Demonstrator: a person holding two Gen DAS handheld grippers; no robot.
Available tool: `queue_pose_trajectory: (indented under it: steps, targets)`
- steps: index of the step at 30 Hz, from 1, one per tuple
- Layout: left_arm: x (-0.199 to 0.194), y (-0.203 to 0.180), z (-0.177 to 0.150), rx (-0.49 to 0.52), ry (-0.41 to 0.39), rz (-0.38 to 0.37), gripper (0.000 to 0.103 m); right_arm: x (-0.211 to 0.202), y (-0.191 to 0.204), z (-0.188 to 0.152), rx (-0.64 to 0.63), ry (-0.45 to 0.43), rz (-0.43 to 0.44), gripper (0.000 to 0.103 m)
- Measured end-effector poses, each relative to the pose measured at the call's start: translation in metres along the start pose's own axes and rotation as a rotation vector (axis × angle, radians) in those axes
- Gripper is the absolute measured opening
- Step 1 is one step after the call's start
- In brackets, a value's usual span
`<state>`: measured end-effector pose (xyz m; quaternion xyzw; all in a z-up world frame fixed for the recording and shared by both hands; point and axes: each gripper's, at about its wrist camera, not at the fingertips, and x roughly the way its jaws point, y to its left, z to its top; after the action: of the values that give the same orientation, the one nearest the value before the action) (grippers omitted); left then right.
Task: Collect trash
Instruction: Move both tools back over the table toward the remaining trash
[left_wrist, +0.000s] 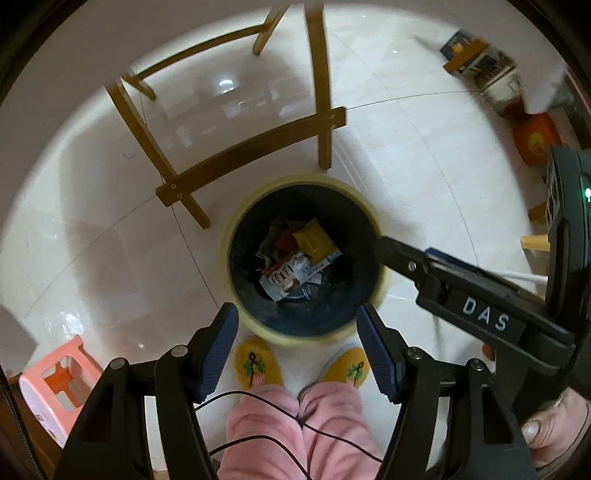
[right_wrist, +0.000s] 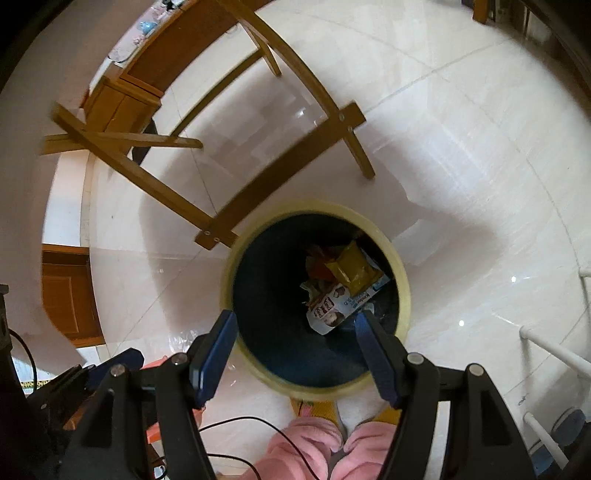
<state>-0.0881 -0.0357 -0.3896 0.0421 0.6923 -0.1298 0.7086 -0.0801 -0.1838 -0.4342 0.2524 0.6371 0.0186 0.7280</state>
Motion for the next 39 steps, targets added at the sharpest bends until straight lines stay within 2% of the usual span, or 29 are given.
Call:
queue_pose_trajectory:
  steps: [7,12,16,22,28,34,39]
  targets:
    - [-0.101,-0.011,-0.007,0.024,-0.07,0.012,0.065,-0.094,0.032,-0.002,-0.024,-0.074,0.004,0.067]
    - [-0.192,-0.011,-0.007,0.011,-0.145,0.012,0.065,-0.173,0.062,-0.002,-0.052,-0.14,0.026,0.067]
    - [-0.254,-0.01,-0.007,-0.001,-0.206,0.021,0.065,-0.234,0.094,0.001,-0.119,-0.181,0.048,0.067]
    - [-0.329,-0.008,-0.005,-0.021,-0.314,-0.009,0.065,-0.312,0.142,0.009,-0.239,-0.272,0.074,0.067]
    - [-0.383,-0.006,0.002,-0.043,-0.423,-0.001,0.065,-0.36,0.178,0.023,-0.316,-0.341,0.112,0.067]
    - [-0.42,-0.003,0.008,-0.078,-0.505,0.071,0.065,-0.392,0.201,0.034,-0.394,-0.408,0.141,0.067]
    - [-0.456,0.002,0.018,-0.096,-0.619,0.13,0.065,-0.41,0.216,0.051,-0.453,-0.45,0.135,0.067]
